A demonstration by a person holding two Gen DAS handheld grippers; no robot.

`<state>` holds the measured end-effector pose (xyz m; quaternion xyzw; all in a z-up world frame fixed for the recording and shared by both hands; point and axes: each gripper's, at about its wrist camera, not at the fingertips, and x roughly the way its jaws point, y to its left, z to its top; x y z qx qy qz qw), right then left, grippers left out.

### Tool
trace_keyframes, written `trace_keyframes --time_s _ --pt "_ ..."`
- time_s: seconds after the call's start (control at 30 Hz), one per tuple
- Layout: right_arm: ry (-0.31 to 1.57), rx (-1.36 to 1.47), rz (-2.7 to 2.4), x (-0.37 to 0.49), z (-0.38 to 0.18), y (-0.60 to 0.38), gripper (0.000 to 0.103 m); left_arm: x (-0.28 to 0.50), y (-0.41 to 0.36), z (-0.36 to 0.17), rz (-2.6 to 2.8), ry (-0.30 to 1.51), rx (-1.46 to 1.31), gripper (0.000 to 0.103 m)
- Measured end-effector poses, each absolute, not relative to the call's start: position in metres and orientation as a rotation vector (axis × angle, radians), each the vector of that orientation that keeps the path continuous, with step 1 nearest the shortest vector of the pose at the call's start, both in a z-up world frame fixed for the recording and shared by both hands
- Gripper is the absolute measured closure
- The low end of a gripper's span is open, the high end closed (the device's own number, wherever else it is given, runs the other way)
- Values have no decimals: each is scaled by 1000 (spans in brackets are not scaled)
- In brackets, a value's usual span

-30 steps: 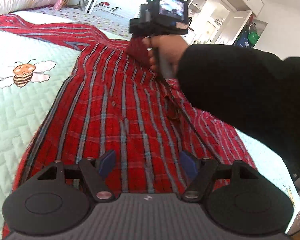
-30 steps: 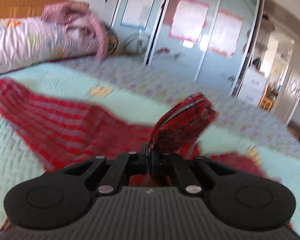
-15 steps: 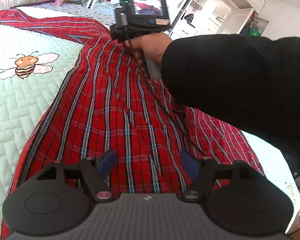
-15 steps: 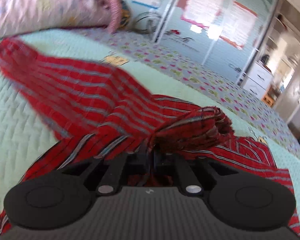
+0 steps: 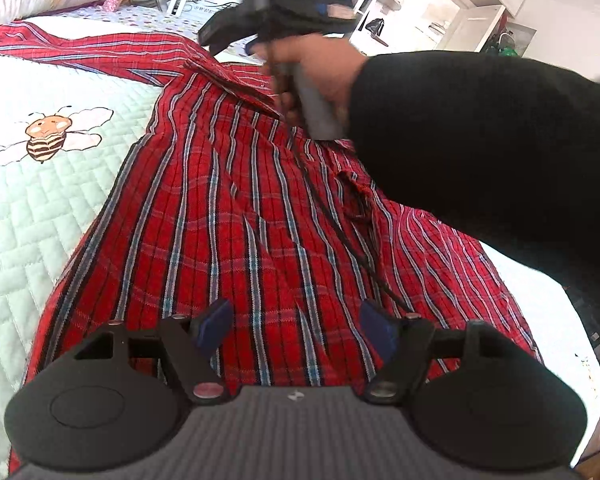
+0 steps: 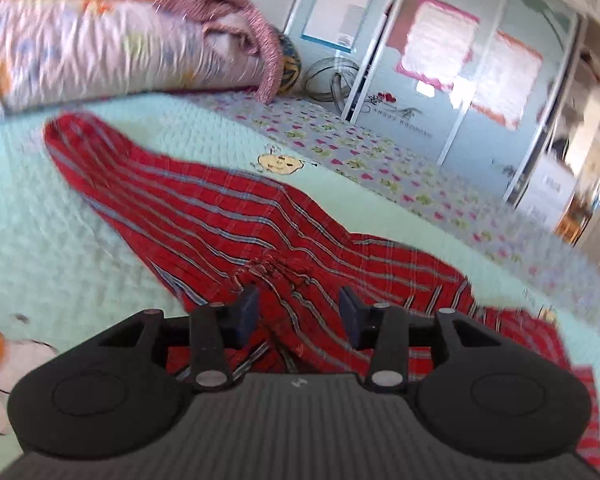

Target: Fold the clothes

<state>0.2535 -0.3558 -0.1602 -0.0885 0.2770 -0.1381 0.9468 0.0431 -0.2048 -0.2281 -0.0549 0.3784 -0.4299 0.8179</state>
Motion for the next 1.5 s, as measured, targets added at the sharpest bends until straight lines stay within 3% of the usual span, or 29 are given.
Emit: trace_keyframes --time_s 0.1,0.2,0.3,0.53,0.73,1.07,1.2,1.5 --pt "560 -99 -271 212 -133 -355 55 43 -207 -226 -913 813 -88 30" --pt "574 -41 -296 155 -110 -357 42 39 -210 -222 -908 826 -54 30" --pt "573 49 -335 82 -92 -359 36 31 -212 -213 -900 837 -16 30" --pt "560 266 -416 -100 -96 -345 35 1 -205 -179 -862 822 51 30" --pt "517 465 -458 -191 -114 -335 35 -32 -200 -150 -810 770 164 30" --pt "605 384 -471 -192 -84 -294 33 -83 -179 -105 -730 673 259 29" --pt "636 359 -473 -184 -79 -278 23 -100 -170 -93 -703 635 288 27" --pt "632 287 -512 -189 -63 -252 23 -116 -154 -85 -673 610 302 27"
